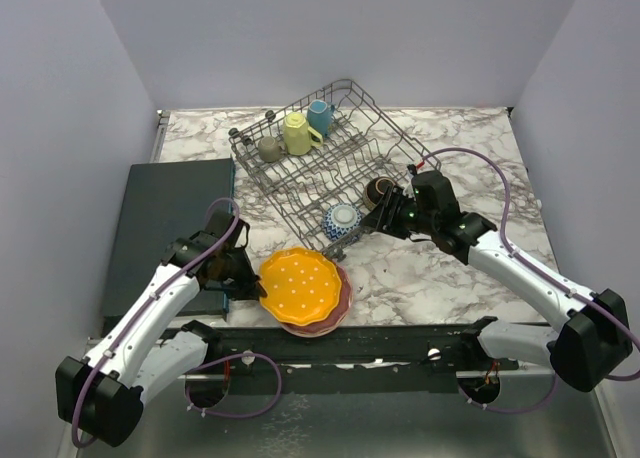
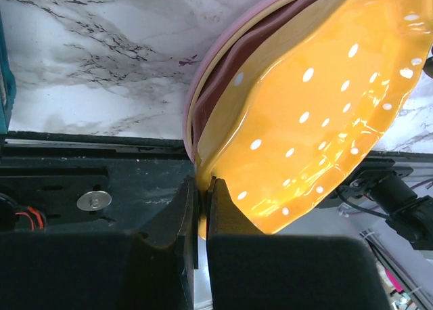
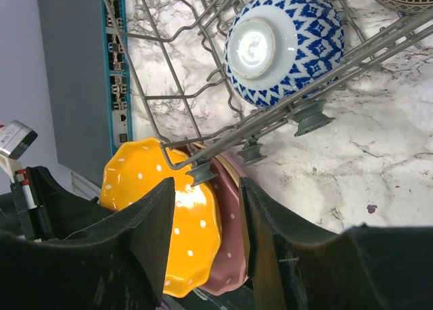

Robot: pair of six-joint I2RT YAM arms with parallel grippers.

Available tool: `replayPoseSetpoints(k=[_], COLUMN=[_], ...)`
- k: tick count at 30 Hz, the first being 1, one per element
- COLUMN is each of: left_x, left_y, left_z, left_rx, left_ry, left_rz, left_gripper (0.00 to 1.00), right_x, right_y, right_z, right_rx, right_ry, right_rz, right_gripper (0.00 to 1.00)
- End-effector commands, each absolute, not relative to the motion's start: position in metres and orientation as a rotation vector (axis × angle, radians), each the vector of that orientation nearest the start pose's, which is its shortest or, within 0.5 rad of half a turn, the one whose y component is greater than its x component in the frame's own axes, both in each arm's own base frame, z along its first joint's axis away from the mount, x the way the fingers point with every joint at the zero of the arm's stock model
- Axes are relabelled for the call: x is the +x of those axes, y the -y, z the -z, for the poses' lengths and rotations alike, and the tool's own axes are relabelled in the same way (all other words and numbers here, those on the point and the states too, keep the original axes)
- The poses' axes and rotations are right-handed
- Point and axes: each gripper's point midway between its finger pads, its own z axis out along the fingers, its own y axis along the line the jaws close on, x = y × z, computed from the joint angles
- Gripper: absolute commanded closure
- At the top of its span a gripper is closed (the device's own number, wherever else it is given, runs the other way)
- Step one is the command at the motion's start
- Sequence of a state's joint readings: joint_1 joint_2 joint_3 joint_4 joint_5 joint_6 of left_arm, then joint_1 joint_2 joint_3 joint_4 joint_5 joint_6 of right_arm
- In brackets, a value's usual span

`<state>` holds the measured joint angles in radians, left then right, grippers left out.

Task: Load the mixed dishes into the dish rack
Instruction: Pick up the plate from the corner of the board.

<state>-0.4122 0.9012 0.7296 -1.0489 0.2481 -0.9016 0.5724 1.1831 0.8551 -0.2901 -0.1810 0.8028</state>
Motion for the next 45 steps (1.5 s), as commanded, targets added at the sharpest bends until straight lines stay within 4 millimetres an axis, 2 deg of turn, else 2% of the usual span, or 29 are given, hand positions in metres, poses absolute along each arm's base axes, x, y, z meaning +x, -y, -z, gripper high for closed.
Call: replayPoseSetpoints(k=[1,7,15,21,31,40,45], left_x=[0.147,0.145,0.143,0.141,0.142,0.154,0.160], left_y=[0.150,0.141,0.138,0.142,0.145,0.153,0.164], left_z=[-0.145,-0.155,-0.175,-0.188,-0.200,-0.212,-0.217], left_rx=[-0.547,-0.489,-0.434,-0.407,-0.365,-0.348,-0.336], left_ry=[-2.739,-2.732,-2.699,-2.665,-2.635,-2.539,-2.493], left_rz=[0.768,0.705,0.711,0.768,0.804,0.875,0.969], left_gripper=[1.00,1.00,1.00,1.00,1.00,1.00,1.00], right_x=[0.254,0.247,0.231,0.218,0.206,0.194,0.192], right_y=[-0.235,-0.232,-0.239,-0.244,-0.243,-0.252,-0.256], right_z=[-0.167,-0.163,-0.164,-0.177,-0.189,-0.197,-0.200], right_rx=[0.147,0.132,0.078,0.023,-0.018,-0.067,-0.099], right_ry=[-2.366,-2.378,-2.391,-2.359,-2.332,-2.309,-2.280], right_rz=[-0.906,-0.909,-1.001,-1.100,-1.157,-1.273,-1.312], right_gripper=[0.51,0.51,0.51,0.48,0.42,0.33,0.21])
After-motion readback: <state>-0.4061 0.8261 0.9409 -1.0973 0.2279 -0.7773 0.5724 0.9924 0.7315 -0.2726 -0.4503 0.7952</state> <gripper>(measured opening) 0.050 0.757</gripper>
